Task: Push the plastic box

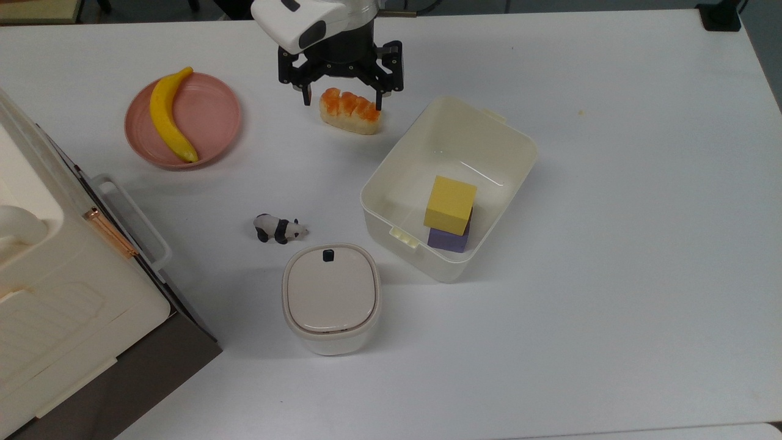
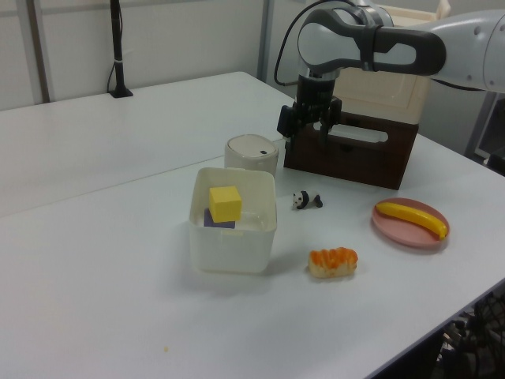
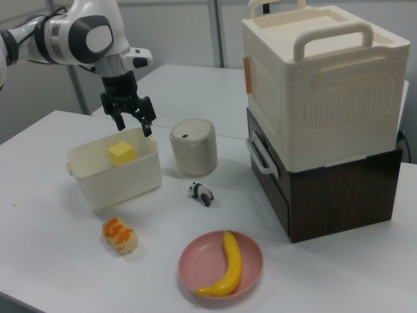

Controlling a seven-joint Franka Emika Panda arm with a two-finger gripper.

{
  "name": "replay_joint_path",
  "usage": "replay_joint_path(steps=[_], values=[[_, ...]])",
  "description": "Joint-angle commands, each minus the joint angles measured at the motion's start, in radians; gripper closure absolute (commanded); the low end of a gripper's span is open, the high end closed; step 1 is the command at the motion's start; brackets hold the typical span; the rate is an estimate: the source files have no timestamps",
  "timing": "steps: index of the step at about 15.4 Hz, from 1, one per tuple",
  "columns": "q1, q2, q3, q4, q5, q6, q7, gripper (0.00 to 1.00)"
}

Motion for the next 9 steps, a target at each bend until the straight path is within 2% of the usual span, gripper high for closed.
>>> replay_joint_path(steps=[1,9], values=[[-0.011,-0.038,0.009,-0.036,0.01,-0.018,-0.036,0.0],[-0.012,-0.038,0.0,-0.036,0.01,-0.027,-0.062,0.0]])
